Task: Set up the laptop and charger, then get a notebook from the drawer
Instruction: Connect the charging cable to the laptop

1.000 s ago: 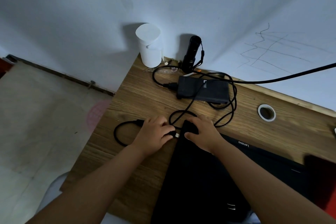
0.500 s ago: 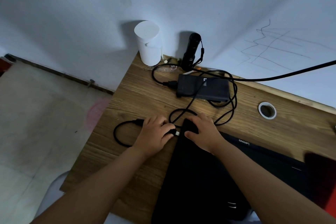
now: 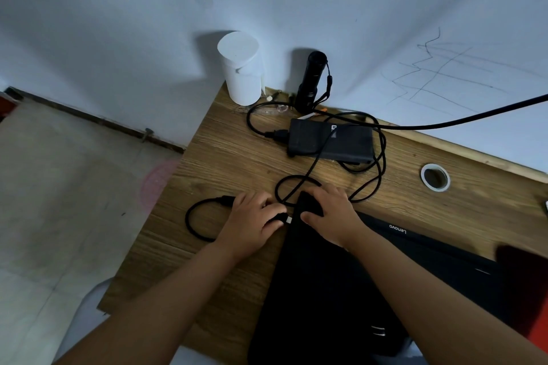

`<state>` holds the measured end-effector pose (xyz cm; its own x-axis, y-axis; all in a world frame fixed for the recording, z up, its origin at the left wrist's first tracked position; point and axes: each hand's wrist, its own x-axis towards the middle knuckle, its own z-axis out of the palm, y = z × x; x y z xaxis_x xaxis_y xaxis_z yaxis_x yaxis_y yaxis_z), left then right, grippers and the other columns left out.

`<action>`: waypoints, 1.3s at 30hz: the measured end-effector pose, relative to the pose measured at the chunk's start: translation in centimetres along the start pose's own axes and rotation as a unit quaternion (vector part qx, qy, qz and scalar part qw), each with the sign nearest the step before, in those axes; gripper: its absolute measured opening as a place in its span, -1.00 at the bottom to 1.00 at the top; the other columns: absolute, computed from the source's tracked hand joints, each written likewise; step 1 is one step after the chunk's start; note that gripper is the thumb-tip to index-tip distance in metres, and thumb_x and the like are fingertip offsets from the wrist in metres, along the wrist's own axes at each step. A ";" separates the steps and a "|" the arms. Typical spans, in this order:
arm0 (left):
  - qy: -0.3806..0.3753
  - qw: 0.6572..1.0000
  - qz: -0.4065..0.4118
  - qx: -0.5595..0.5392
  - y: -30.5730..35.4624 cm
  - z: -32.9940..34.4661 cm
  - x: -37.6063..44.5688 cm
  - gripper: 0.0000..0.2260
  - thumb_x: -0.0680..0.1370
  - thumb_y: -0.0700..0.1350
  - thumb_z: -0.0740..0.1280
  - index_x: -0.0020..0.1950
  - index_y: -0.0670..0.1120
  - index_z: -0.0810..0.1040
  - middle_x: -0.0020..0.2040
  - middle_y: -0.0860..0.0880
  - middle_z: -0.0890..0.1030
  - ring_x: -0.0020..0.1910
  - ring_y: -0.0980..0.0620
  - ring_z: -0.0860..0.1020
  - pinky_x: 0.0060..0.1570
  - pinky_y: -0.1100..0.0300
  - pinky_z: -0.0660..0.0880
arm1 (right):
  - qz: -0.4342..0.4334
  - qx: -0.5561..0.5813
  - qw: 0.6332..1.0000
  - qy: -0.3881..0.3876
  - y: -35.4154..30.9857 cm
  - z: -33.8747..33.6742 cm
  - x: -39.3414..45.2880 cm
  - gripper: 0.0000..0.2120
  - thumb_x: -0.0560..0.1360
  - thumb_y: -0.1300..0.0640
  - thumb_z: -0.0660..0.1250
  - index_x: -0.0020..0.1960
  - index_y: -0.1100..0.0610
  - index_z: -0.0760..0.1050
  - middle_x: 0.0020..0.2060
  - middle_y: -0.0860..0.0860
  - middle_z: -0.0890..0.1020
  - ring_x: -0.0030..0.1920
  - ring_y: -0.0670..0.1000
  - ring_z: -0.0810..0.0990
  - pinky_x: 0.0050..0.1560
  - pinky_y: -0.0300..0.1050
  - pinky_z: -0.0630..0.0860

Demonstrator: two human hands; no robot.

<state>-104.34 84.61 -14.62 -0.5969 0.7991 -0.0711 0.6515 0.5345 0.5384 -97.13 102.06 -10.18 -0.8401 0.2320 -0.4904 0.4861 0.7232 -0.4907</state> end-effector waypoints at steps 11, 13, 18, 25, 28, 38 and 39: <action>-0.048 0.994 0.079 0.050 0.6 -0.7 1.0 -0.74 0.48 -0.10 0.32 0.13 -0.15 0.55 0.05 -0.10 0.55 0.08 -0.10 0.46 0.09 -0.01 0.32 | 0.003 -0.004 1.000 0.005 0.0 0.2 0.3 -0.47 0.46 0.02 0.29 0.38 0.07 0.25 0.34 0.09 0.31 0.36 0.13 0.17 0.38 0.15 0.20; -0.057 0.993 0.086 0.060 0.6 -0.9 1.1 -0.74 0.49 -0.09 0.31 0.14 -0.15 0.54 0.06 -0.10 0.55 0.08 -0.10 0.45 0.10 -0.01 0.32 | 0.000 -0.009 1.000 0.006 0.1 0.3 0.3 -0.47 0.46 0.01 0.29 0.38 0.06 0.25 0.34 0.09 0.31 0.36 0.13 0.17 0.37 0.15 0.21; -0.086 0.990 0.087 0.065 0.3 -1.5 1.6 -0.72 0.51 -0.04 0.28 0.19 -0.08 0.53 0.10 -0.06 0.53 0.13 -0.05 0.42 0.13 0.06 0.26 | -0.003 0.002 1.000 -0.004 0.4 0.1 0.5 -0.48 0.45 -0.02 0.31 0.37 0.05 0.27 0.33 0.08 0.33 0.35 0.13 0.19 0.37 0.14 0.23; -0.131 0.988 0.043 0.074 1.9 -2.4 2.3 -0.63 0.49 0.00 0.29 0.29 0.01 0.43 0.25 -0.01 0.41 0.27 0.02 0.28 0.22 0.12 0.17 | -0.028 0.021 0.999 0.039 0.9 -1.1 -1.0 -0.46 0.41 0.00 0.36 0.35 0.03 0.31 0.27 0.07 0.42 0.32 0.12 0.29 0.34 0.09 0.29; -0.091 0.995 0.014 0.032 3.2 -2.7 1.9 -0.63 0.49 -0.06 0.30 0.30 0.03 0.41 0.24 0.01 0.42 0.24 0.03 0.34 0.21 0.15 0.20 | -0.021 0.026 0.997 0.072 1.6 -1.6 -2.4 -0.45 0.41 0.00 0.37 0.34 0.06 0.31 0.28 0.05 0.42 0.32 0.07 0.31 0.33 0.00 0.28; -0.114 0.990 0.066 -0.043 8.4 0.1 -0.8 -0.69 0.52 -0.04 0.28 0.26 0.03 0.46 0.19 0.05 0.47 0.14 0.12 0.42 0.14 0.23 0.36 | 0.048 0.085 0.983 0.156 7.9 -2.6 -12.3 -0.63 0.42 0.09 0.39 0.21 0.06 0.47 -0.01 -0.05 0.58 -0.02 -0.09 0.55 0.05 -0.15 0.50; -0.119 0.989 0.072 -0.047 8.9 0.6 -1.1 -0.70 0.52 -0.03 0.27 0.26 0.05 0.46 0.18 0.08 0.47 0.13 0.14 0.42 0.14 0.25 0.35 | 0.055 0.083 0.981 0.169 8.7 -2.3 -13.6 -0.64 0.41 0.09 0.40 0.19 0.05 0.49 -0.04 -0.08 0.58 -0.05 -0.10 0.55 0.04 -0.14 0.51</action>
<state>-97.61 88.65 -10.26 -0.3661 0.9134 -0.1778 0.6682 0.3910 0.6330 -82.02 106.72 -6.13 -0.7986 0.5254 -0.2934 0.5869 0.5722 -0.5729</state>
